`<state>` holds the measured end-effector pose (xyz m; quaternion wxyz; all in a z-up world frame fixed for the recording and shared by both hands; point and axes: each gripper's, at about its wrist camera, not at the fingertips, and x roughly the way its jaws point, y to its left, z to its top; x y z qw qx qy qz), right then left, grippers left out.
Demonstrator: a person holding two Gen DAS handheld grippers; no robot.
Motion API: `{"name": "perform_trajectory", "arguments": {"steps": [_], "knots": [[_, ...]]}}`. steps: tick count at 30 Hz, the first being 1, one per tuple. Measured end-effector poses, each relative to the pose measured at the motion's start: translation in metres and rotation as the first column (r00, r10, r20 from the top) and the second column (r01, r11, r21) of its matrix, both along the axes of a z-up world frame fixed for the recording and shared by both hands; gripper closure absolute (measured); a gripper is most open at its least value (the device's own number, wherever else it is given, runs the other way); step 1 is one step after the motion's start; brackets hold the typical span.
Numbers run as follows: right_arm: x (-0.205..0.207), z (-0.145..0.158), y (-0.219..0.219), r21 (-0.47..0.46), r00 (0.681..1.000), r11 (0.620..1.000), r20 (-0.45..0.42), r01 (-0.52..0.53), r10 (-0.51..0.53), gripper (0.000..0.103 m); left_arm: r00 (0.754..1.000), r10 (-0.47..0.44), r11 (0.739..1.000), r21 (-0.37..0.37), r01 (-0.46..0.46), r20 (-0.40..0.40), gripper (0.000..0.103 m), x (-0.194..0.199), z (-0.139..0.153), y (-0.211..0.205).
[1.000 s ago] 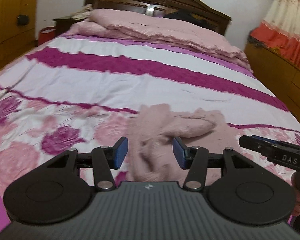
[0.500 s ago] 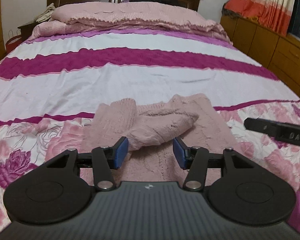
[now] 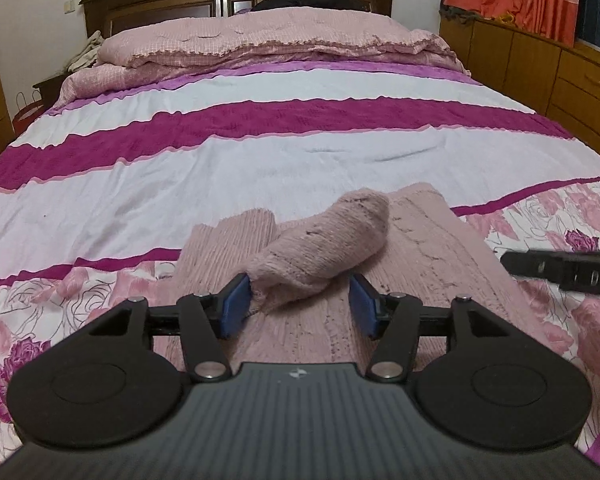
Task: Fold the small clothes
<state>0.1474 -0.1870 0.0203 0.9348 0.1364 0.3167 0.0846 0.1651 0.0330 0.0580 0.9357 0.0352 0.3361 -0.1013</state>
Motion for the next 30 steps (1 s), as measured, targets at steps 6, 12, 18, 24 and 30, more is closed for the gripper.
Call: {"name": "perform_trajectory", "arguments": {"steps": [6,12,18,24,30], "knots": [[-0.002,-0.004,0.011,-0.021,0.999,0.999,0.012,-0.041,0.041,0.056,0.999,0.023,1.0,0.008,-0.024,0.033,0.08,0.001,-0.003,0.002],[-0.002,0.001,0.011,0.001,0.997,0.998,0.037,-0.062,0.062,0.056,0.99,0.103,0.992,-0.08,-0.095,0.094,0.098,-0.012,0.017,0.023],[-0.002,0.001,0.015,-0.032,0.996,0.997,0.053,-0.07,0.072,0.056,0.976,0.215,0.973,-0.087,-0.213,0.021,0.098,-0.001,0.007,0.052],[-0.003,-0.003,0.01,-0.013,0.996,0.998,0.059,-0.068,0.069,0.056,0.978,0.208,0.972,-0.109,-0.208,-0.009,0.098,-0.005,0.003,0.058],[-0.006,-0.006,0.002,0.032,0.996,0.999,0.08,-0.043,0.04,0.056,0.986,0.166,0.97,-0.179,-0.164,-0.003,0.097,-0.007,0.022,0.056]]}}
